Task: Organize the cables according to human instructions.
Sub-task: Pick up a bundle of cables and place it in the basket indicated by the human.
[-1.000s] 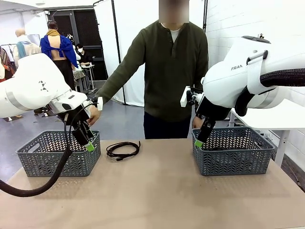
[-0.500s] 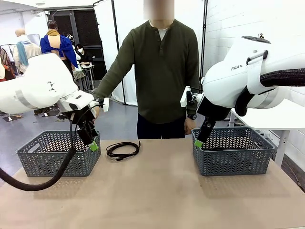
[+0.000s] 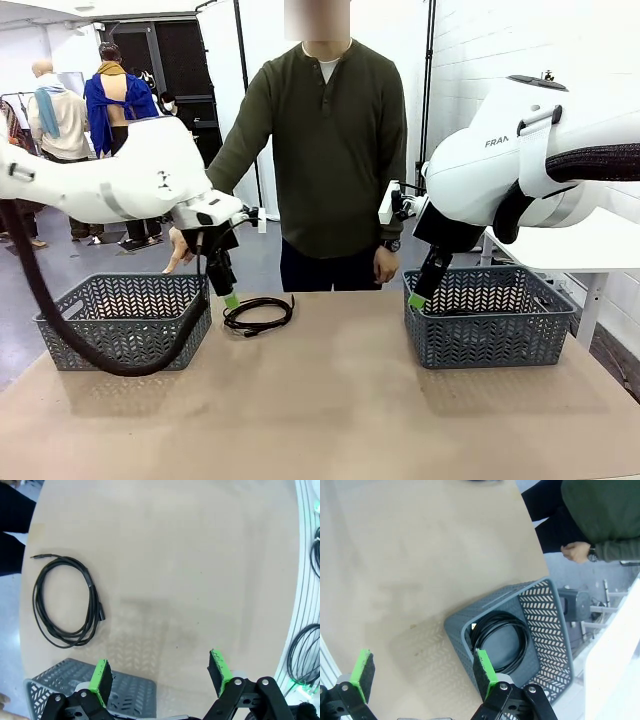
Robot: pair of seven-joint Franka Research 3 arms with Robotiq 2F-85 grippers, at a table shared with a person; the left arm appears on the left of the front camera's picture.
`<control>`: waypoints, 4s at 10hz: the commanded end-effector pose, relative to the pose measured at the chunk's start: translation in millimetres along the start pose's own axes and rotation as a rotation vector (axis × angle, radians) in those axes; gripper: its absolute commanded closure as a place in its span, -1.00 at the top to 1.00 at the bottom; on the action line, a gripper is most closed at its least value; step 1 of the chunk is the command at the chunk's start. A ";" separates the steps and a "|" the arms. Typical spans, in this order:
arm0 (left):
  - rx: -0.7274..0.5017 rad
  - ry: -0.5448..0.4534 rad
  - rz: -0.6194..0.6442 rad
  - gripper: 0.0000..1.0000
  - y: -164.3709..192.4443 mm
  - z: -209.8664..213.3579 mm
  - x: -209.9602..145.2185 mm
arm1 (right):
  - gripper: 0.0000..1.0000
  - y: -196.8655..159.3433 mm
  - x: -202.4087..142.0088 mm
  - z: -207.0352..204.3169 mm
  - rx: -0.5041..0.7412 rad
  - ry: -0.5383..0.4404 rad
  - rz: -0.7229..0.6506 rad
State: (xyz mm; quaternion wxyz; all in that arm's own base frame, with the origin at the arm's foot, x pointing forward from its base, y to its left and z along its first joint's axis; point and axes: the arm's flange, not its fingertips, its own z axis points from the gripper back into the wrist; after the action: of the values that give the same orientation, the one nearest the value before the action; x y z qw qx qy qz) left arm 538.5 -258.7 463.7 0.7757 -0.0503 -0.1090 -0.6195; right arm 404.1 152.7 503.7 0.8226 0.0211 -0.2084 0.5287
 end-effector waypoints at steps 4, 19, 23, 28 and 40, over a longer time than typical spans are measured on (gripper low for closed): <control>-0.042 0.093 0.081 1.00 48.9 -42.0 45.2 | 1.00 1.1 -0.6 -1.3 -0.006 0.008 0.000; -0.068 0.074 0.098 1.00 66.8 -69.3 40.8 | 1.00 1.1 -0.6 -1.3 -0.006 0.008 0.000; -0.049 0.113 0.196 1.00 87.1 -83.2 60.7 | 1.00 1.1 -0.6 -1.3 -0.006 0.008 0.000; -0.062 0.150 0.290 1.00 104.5 -109.3 83.0 | 1.00 1.1 -0.6 -1.3 -0.006 0.008 0.000; -0.007 0.162 0.278 1.00 123.6 -168.5 91.2 | 1.00 1.1 -0.6 -1.3 -0.006 0.008 0.000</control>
State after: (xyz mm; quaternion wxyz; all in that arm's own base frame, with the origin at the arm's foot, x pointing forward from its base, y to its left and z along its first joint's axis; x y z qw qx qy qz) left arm 683.7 -345.7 328.3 0.8572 -0.0395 -0.0311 -0.5126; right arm 404.2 152.6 503.8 0.8226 0.0211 -0.2084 0.5286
